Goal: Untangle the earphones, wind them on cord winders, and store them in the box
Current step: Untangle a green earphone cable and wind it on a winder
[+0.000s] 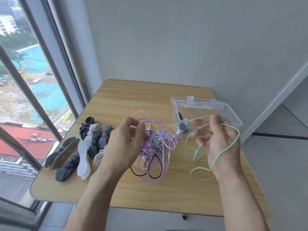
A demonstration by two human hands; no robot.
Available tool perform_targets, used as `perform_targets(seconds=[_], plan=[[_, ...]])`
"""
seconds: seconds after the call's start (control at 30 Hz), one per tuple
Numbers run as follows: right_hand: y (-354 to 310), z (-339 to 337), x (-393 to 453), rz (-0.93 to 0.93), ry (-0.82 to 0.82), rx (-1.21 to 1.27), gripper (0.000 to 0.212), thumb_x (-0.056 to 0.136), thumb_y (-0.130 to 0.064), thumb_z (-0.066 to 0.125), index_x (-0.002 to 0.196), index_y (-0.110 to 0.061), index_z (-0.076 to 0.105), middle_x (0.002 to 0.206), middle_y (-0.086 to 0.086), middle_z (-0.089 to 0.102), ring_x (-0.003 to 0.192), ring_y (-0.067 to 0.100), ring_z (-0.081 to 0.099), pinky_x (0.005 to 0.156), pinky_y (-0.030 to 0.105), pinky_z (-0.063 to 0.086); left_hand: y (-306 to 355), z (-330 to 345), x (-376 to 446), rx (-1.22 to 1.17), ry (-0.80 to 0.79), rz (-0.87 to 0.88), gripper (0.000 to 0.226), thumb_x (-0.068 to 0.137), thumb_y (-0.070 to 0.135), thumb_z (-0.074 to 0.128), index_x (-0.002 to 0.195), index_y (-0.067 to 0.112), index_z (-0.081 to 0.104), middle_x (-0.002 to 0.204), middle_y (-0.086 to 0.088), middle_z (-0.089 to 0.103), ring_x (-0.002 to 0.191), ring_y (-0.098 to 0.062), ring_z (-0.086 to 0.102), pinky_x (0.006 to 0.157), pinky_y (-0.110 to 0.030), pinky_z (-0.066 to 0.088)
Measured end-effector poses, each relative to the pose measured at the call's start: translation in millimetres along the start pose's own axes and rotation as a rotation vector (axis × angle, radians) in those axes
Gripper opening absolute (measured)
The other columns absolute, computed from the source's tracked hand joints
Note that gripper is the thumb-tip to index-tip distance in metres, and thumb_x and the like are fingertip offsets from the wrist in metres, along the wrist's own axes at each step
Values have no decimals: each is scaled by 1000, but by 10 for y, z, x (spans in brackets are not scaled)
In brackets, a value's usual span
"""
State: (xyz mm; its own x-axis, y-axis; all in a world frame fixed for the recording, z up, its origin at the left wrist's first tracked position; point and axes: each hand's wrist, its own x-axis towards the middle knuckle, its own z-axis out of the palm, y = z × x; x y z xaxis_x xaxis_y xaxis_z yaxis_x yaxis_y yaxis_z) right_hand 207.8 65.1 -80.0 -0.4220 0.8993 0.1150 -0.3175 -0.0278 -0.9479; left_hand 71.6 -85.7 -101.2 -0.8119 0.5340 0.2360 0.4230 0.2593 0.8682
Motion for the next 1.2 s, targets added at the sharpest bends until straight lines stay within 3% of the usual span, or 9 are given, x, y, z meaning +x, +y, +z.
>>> perform_targets(seconds=[0.13, 0.3, 0.4, 0.6, 0.77, 0.87, 1.0, 1.1, 1.2], plan=[[-14, 43, -61, 69, -161, 12, 15, 108, -20, 39, 98, -11, 46, 77, 16, 74, 64, 31, 73, 45, 28, 48, 51, 47, -52, 44, 74, 182, 23, 89, 20, 66, 109, 30, 60, 99, 15, 65, 98, -7, 59, 88, -23, 44], [-53, 98, -118, 132, -263, 128, 14, 106, -19, 38, 97, -10, 44, 73, 19, 72, 64, 37, 72, 54, 36, 58, 108, 71, -90, 108, -252, 240, 17, 94, 23, 65, 97, 36, 75, 92, 41, 61, 96, 2, 57, 80, -7, 39], [-63, 88, -118, 88, -264, 141, 15, 106, -19, 39, 97, -8, 45, 64, 13, 66, 60, 35, 71, 50, 34, 56, 55, 77, -73, 83, -306, 162, 16, 96, 28, 62, 92, 35, 76, 81, 35, 65, 82, -2, 62, 70, -13, 45], [-124, 28, -88, -34, -174, 184, 20, 105, -18, 40, 89, -15, 50, 53, 0, 49, 43, 18, 54, 42, 25, 42, -32, 50, 21, 96, -145, 109, 17, 93, 20, 65, 81, 27, 75, 70, 25, 67, 75, 7, 61, 63, -7, 38], [-175, -4, -59, -108, -112, 270, 24, 107, -19, 35, 87, -17, 48, 53, -3, 44, 41, 14, 48, 45, 23, 38, -52, 51, 49, 171, -33, 90, 16, 91, 16, 67, 83, 27, 76, 73, 17, 68, 76, 1, 59, 63, -8, 39], [-147, -8, -59, -112, -119, 197, 21, 107, -19, 37, 89, -16, 48, 56, -2, 47, 45, 15, 54, 45, 25, 47, -48, 46, 30, 181, 16, 95, 12, 89, 19, 70, 90, 30, 76, 86, 14, 66, 76, 0, 60, 64, -6, 39], [-35, -1, -50, -64, -170, 131, 15, 104, -20, 42, 94, -10, 48, 63, 2, 48, 56, 19, 61, 58, 41, 59, 72, -106, -31, 127, -105, 83, 18, 84, 36, 74, 103, 37, 71, 113, 22, 60, 80, 6, 65, 64, -9, 45], [-11, 5, -31, -59, -186, 148, 15, 102, -19, 44, 93, -8, 48, 64, 3, 49, 58, 20, 63, 64, 44, 60, 229, -331, -74, 327, -282, 31, 30, 85, 54, 64, 113, 44, 66, 122, 28, 52, 77, 12, 62, 66, -9, 38], [-5, 25, -32, -57, -216, 150, 15, 104, -17, 43, 93, -8, 49, 64, 3, 50, 60, 21, 62, 67, 48, 59, 402, -569, -133, 502, -237, -11, 31, 84, 60, 58, 110, 46, 68, 82, 26, 65, 66, 8, 58, 64, -18, 38]])
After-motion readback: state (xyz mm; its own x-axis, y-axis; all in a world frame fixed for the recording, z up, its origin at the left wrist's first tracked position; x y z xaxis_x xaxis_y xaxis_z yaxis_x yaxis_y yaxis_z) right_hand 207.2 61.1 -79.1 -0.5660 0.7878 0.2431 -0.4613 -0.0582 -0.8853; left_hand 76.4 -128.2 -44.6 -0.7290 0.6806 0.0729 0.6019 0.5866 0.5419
